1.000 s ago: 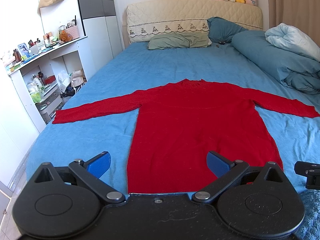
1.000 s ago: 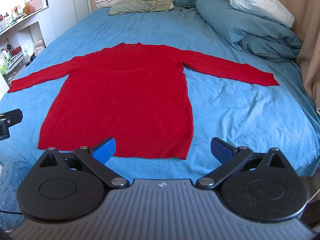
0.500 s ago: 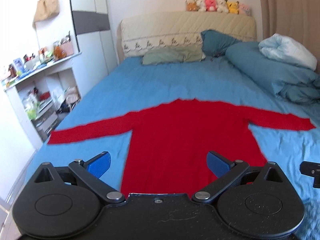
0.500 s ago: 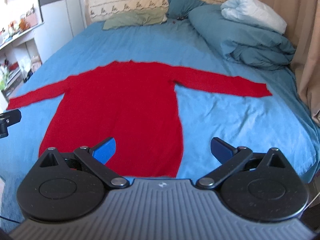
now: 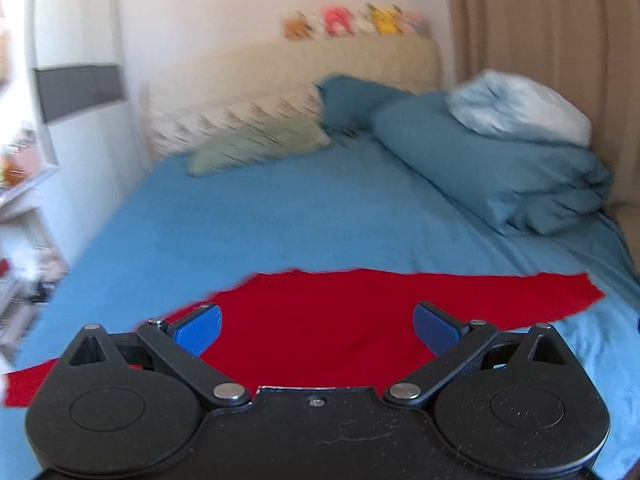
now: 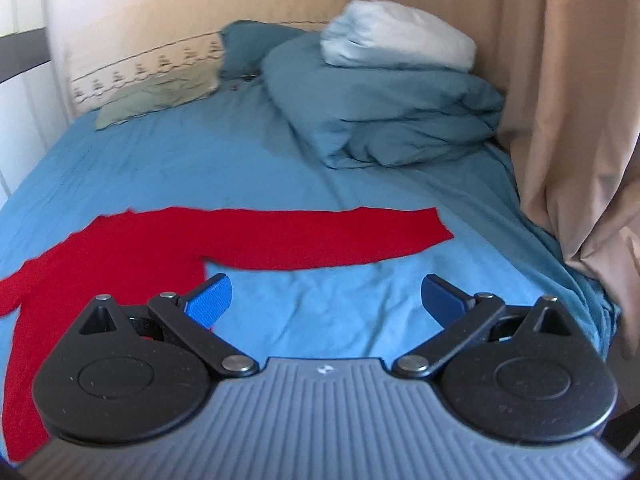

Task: Fold small clothes
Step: 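Lower the right gripper onto the sweater's side edge and close it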

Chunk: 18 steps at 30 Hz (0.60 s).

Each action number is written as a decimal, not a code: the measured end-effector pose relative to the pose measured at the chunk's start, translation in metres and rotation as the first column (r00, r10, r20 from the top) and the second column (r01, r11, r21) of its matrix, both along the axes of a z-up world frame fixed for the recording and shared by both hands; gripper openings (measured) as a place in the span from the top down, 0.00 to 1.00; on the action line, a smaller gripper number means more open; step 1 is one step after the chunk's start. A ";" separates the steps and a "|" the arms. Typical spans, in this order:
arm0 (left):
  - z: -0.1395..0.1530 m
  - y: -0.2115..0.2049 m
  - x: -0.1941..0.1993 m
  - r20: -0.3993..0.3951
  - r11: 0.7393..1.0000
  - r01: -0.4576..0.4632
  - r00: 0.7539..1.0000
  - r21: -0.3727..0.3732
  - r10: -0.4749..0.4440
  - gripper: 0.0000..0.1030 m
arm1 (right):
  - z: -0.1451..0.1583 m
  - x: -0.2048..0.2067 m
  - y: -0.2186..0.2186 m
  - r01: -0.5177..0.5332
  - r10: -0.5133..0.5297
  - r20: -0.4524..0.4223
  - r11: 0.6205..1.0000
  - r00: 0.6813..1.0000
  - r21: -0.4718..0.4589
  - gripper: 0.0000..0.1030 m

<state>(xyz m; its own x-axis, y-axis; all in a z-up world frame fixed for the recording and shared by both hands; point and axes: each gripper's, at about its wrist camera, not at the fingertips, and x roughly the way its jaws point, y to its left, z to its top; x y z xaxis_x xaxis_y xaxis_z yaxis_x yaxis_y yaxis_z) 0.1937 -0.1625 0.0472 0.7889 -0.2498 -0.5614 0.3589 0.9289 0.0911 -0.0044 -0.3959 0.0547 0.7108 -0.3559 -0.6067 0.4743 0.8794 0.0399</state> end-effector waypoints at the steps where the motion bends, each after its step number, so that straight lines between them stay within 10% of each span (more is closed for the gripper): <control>1: -0.005 -0.011 0.012 -0.025 1.000 0.022 0.999 -0.010 -0.022 0.00 | -0.005 0.009 -0.011 0.012 -0.012 -0.003 1.000 1.000 0.007 0.00; 18: -0.166 -0.151 0.177 -0.316 0.999 0.042 0.948 0.017 -0.035 0.00 | -0.166 0.086 -0.155 0.162 -0.161 -0.015 0.976 0.987 0.147 0.00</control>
